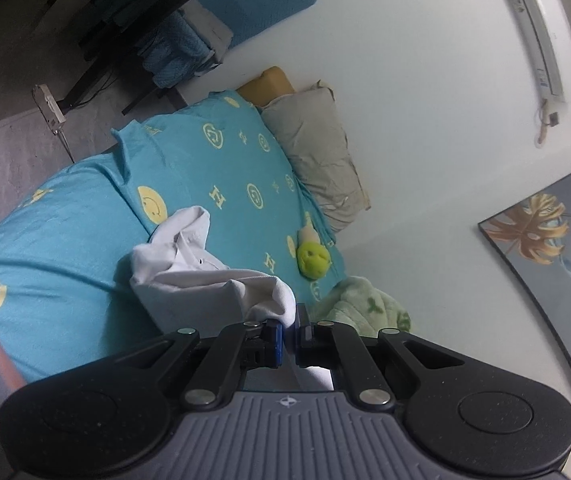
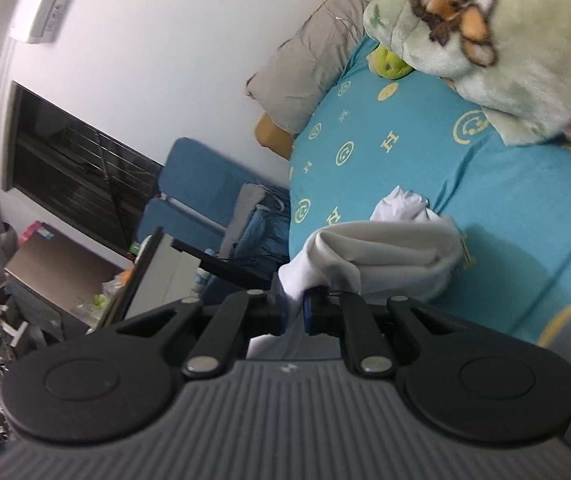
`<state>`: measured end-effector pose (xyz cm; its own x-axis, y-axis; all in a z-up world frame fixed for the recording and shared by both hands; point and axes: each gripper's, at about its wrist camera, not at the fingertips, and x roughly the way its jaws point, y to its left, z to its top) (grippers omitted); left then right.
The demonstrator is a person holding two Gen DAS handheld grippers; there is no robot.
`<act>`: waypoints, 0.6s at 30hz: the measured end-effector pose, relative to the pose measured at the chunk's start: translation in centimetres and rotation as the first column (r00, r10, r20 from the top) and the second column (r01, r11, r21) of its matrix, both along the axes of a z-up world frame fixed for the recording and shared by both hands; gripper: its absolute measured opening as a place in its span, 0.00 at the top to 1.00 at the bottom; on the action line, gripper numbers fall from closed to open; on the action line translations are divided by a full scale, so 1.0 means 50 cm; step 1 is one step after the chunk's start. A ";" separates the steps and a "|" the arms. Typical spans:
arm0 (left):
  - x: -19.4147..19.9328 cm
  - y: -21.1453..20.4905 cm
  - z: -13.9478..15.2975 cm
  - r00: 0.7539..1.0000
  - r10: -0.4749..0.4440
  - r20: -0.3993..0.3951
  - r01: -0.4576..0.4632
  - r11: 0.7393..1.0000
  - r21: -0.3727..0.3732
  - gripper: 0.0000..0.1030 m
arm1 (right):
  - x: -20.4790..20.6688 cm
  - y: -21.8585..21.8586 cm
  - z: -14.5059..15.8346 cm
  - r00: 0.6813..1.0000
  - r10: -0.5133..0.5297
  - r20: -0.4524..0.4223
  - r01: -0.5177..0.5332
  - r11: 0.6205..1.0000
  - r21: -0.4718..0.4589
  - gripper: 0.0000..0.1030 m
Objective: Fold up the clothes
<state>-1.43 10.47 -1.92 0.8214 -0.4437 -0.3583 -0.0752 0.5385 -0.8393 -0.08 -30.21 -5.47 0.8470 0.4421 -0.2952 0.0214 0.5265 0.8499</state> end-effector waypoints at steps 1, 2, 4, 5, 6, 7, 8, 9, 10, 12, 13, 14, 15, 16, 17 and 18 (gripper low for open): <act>0.025 -0.004 0.006 1.000 0.007 -0.020 -0.006 1.000 0.023 0.95 | 0.024 0.001 0.002 1.000 0.003 -0.016 -0.003 1.000 0.007 0.89; 0.052 -0.009 0.012 0.999 0.014 -0.042 -0.012 0.999 0.050 0.95 | 0.053 0.003 0.003 0.999 0.006 -0.037 -0.006 1.000 0.008 0.89; 0.113 -0.022 0.021 0.997 0.019 -0.071 -0.012 0.995 0.095 0.94 | 0.110 0.006 0.005 0.997 0.011 -0.079 -0.011 1.000 0.010 0.89; 0.146 -0.027 0.021 0.996 0.016 -0.083 -0.006 0.993 0.116 0.94 | 0.138 0.008 0.003 0.995 0.009 -0.099 -0.009 1.000 0.003 0.89; 0.180 -0.032 0.021 0.995 0.012 -0.095 0.002 0.991 0.137 0.94 | 0.167 0.010 0.001 0.993 0.006 -0.119 -0.007 1.000 -0.003 0.89; 0.213 -0.042 0.022 0.995 0.004 -0.097 0.012 0.985 0.170 0.94 | 0.195 0.010 -0.003 0.990 0.003 -0.139 -0.004 1.000 -0.006 0.89; 0.244 -0.049 0.019 0.995 0.004 -0.103 0.016 0.980 0.197 0.94 | 0.223 0.010 -0.009 0.987 -0.001 -0.158 -0.001 1.000 -0.011 0.89; 0.274 -0.057 0.013 0.994 0.001 -0.107 0.023 0.974 0.224 0.94 | 0.249 0.012 -0.017 0.985 -0.002 -0.171 -0.001 1.000 -0.019 0.89; 0.302 -0.065 0.004 0.994 -0.002 -0.112 0.030 0.967 0.252 0.94 | 0.273 0.013 -0.026 0.983 -0.004 -0.183 -0.001 1.000 -0.026 0.89; 0.356 -0.080 -0.017 0.993 -0.009 -0.117 0.045 0.950 0.309 0.94 | 0.311 0.013 -0.056 0.980 -0.002 -0.199 -0.005 0.999 -0.035 0.89; 0.376 -0.083 -0.035 0.993 -0.014 -0.116 0.050 0.948 0.314 0.94 | 0.330 0.013 -0.071 0.979 -0.001 -0.206 -0.007 0.999 -0.039 0.89; 0.395 -0.084 -0.054 0.993 -0.019 -0.115 0.055 0.948 0.314 0.94 | 0.349 0.013 -0.085 0.977 0.000 -0.214 -0.010 0.999 -0.043 0.89; 0.414 -0.085 -0.072 0.993 -0.024 -0.113 0.059 0.948 0.314 0.94 | 0.368 0.013 -0.100 0.975 0.001 -0.221 -0.012 0.999 -0.047 0.89; 0.429 -0.084 -0.092 0.993 -0.031 -0.112 0.065 0.947 0.314 0.94 | 0.386 0.012 -0.115 0.974 0.003 -0.229 -0.015 0.999 -0.051 0.89; 0.442 -0.083 -0.111 0.993 -0.039 -0.110 0.072 0.947 0.314 0.94 | 0.400 0.010 -0.132 0.972 0.008 -0.235 -0.021 0.999 -0.050 0.89; 0.456 -0.082 -0.130 0.993 -0.046 -0.109 0.078 0.946 0.314 0.94 | 0.413 0.008 -0.148 0.968 0.016 -0.249 -0.029 0.998 -0.050 0.89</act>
